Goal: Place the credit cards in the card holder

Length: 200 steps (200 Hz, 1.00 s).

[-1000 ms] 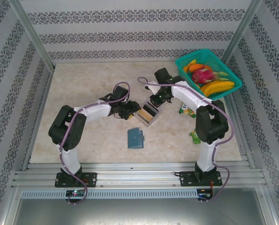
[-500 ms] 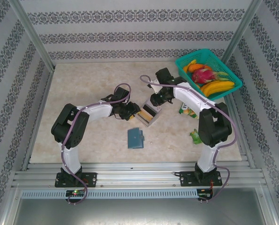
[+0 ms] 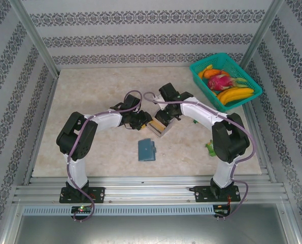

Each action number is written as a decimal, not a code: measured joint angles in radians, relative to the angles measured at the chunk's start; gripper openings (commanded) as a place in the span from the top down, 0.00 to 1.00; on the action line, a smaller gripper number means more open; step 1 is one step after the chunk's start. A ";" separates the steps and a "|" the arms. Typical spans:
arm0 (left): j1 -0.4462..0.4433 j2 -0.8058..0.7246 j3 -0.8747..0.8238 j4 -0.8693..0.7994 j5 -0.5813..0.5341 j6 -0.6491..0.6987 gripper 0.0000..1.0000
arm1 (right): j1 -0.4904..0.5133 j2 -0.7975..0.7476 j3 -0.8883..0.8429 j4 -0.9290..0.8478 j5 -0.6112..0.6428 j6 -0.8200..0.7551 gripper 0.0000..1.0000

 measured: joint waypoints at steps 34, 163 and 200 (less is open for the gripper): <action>0.000 0.002 -0.004 0.009 0.002 0.000 0.60 | 0.026 0.024 -0.002 0.019 0.079 -0.021 0.65; 0.005 0.002 -0.030 0.071 0.010 -0.010 0.63 | 0.084 0.064 -0.012 0.080 0.267 -0.042 0.71; 0.005 0.002 -0.039 0.094 0.011 -0.015 0.63 | 0.086 0.064 -0.012 0.087 0.304 -0.049 0.67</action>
